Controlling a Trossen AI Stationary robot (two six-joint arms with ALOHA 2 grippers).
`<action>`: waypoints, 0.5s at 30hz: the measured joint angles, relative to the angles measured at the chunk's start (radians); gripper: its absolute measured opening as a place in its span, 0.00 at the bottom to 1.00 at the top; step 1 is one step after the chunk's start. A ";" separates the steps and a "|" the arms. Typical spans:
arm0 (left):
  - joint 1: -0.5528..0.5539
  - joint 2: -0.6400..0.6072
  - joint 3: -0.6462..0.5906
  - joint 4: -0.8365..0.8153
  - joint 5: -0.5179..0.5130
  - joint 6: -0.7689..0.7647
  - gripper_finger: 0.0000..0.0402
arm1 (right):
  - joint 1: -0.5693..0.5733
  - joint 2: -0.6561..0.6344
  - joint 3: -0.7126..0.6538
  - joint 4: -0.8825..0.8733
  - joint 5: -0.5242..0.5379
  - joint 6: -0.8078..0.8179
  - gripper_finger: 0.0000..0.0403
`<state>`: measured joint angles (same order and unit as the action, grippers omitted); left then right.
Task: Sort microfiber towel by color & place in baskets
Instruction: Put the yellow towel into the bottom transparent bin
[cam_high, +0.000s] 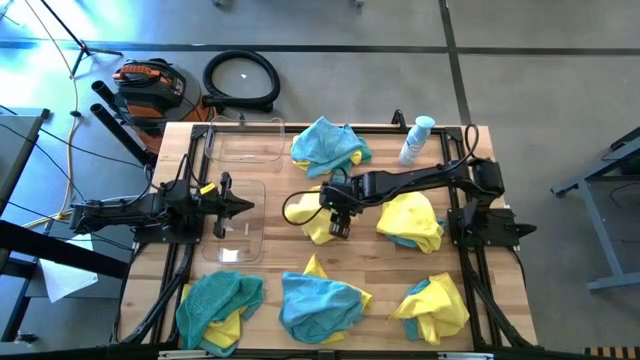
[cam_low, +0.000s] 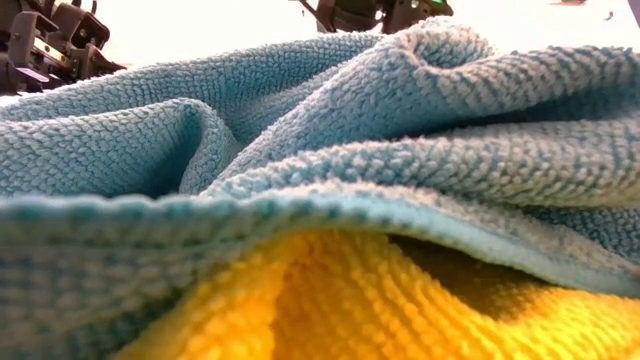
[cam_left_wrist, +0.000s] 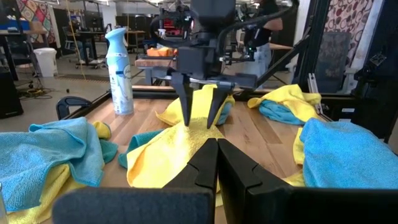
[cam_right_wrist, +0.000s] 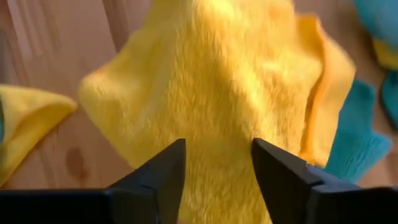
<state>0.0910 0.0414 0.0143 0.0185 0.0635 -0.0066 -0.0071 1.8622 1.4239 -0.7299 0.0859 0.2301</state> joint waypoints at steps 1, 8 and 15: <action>0.000 0.000 0.000 0.000 0.000 0.000 0.00 | 0.000 0.000 0.000 0.016 0.011 -0.005 0.47; 0.000 0.000 0.000 0.000 0.000 0.000 0.00 | 0.000 0.051 0.000 0.097 0.035 -0.027 0.50; 0.000 0.000 0.000 0.002 0.000 -0.013 0.00 | 0.003 0.116 0.000 0.095 0.033 -0.005 0.45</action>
<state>0.0910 0.0414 0.0143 0.0204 0.0635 -0.0197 -0.0040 1.9780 1.4235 -0.6352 0.1189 0.2253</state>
